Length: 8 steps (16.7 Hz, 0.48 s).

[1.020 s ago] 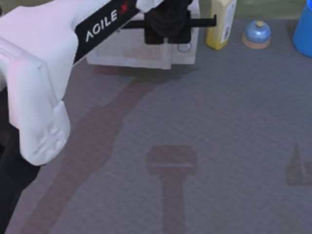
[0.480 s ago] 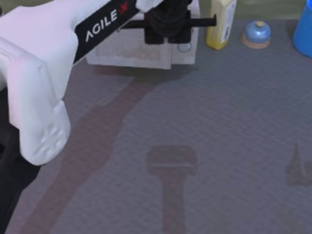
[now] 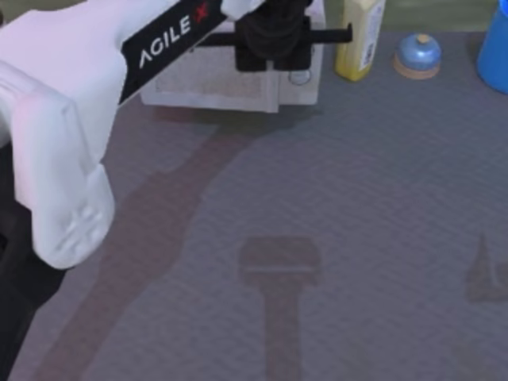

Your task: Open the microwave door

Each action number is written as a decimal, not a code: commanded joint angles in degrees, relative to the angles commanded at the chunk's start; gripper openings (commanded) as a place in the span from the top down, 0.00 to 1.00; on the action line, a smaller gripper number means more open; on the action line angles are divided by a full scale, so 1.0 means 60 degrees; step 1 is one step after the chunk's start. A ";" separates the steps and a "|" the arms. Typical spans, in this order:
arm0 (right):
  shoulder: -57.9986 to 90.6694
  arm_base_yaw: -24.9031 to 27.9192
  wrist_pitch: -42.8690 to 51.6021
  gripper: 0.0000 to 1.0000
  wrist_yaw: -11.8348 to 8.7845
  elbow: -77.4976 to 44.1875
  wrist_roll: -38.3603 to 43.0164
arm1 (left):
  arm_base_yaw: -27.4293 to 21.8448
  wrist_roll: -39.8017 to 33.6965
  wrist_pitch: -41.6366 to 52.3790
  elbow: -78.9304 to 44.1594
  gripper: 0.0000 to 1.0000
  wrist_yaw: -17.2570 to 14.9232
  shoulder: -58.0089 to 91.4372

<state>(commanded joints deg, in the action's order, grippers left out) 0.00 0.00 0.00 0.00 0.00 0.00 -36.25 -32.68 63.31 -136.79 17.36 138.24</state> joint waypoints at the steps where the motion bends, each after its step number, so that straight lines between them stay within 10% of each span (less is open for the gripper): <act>1: 0.0000 0.0000 0.0000 0.00 0.0000 0.0000 0.0000 | 0.0000 0.0000 0.0000 0.0000 1.00 0.0000 0.0000; 8: 0.0000 0.0000 0.0000 0.00 0.0000 0.0000 0.0000 | -0.0032 0.0139 -0.0289 0.0386 1.00 -0.0065 -0.0292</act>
<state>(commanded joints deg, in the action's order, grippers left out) 0.00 0.00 0.00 0.00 0.00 0.00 -36.44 -31.85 61.58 -134.47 16.97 136.49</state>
